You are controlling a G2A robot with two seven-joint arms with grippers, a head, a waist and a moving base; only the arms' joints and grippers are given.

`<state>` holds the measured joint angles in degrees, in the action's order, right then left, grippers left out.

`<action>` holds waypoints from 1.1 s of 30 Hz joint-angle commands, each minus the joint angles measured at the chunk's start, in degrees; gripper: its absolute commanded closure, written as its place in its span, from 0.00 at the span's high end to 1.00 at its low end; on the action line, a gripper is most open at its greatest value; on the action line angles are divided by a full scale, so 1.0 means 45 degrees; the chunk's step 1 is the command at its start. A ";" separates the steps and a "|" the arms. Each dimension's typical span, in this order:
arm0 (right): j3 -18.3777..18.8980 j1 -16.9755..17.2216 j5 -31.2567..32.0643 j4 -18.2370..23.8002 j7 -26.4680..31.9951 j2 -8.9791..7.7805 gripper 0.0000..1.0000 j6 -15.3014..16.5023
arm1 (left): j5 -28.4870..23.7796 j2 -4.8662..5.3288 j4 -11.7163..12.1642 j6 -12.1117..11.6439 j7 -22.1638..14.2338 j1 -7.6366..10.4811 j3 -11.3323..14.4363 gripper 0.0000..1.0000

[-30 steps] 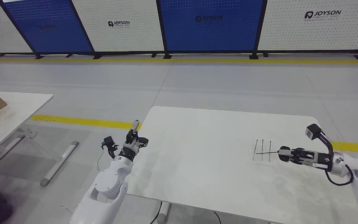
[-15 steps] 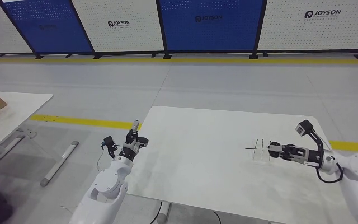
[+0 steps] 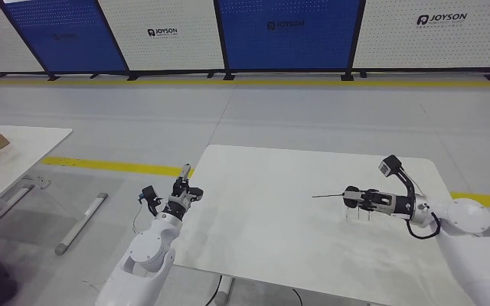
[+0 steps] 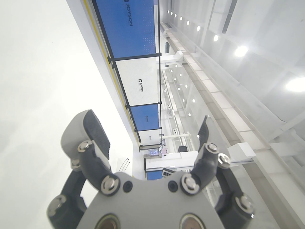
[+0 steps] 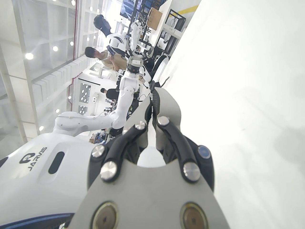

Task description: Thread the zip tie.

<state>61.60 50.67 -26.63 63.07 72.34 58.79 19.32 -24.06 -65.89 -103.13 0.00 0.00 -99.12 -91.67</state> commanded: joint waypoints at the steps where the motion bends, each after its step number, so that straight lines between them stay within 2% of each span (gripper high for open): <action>1: -0.0001 -0.0001 0.0000 0.0000 0.0000 0.0000 0.00 0.0001 | 0.0000 0.0000 0.0000 0.0000 0.0000 0.0000 0.0000 1.00; 5: -0.0022 0.0283 -0.0208 0.0148 -0.0453 0.0037 0.00 -0.0029 | -0.0094 -0.0011 -0.0066 -0.0038 -0.0052 0.0082 0.0022 1.00; 9: -0.0128 0.0419 -0.0965 0.0352 -0.0446 0.0204 0.00 0.0036 | -0.0024 -0.0027 -0.0628 -0.0045 -0.0558 0.0215 0.0161 1.00; 12: -0.0404 0.0335 -0.1067 0.0547 -0.0564 0.0421 0.00 0.0036 | 0.0887 -0.0009 -0.1130 0.0253 -0.1073 0.0262 0.0577 1.00; 15: -0.0719 0.0121 -0.0913 0.0441 -0.0636 0.0647 0.00 0.0036 | 0.1461 -0.0022 -0.1369 0.0656 -0.1522 0.0441 0.1184 1.00; 17: -0.0891 -0.0032 -0.0846 0.0214 -0.0609 0.0771 0.00 0.0036 | 0.1745 -0.0037 -0.1337 0.0863 -0.1875 0.0615 0.1642 1.00; 19: -0.0913 -0.0060 -0.0857 0.0167 -0.0592 0.0790 0.00 0.0036 | 0.1796 -0.0085 -0.1165 0.0924 -0.1639 0.0854 0.1938 1.00; 29: -0.0913 -0.0060 -0.0857 0.0167 -0.0592 0.0790 0.00 0.0036 | 0.1796 -0.0085 -0.1165 0.0924 -0.1639 0.0854 0.1938 1.00; 33: -0.1025 0.0348 -0.0169 0.0946 -0.1772 0.0841 0.00 0.0036 | 0.2529 -0.0107 -0.1066 0.0730 -0.1588 0.0905 0.2368 1.00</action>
<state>57.06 51.75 -28.40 66.37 66.45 62.52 19.48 -13.86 -66.31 -108.11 3.50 -7.08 -95.13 -81.92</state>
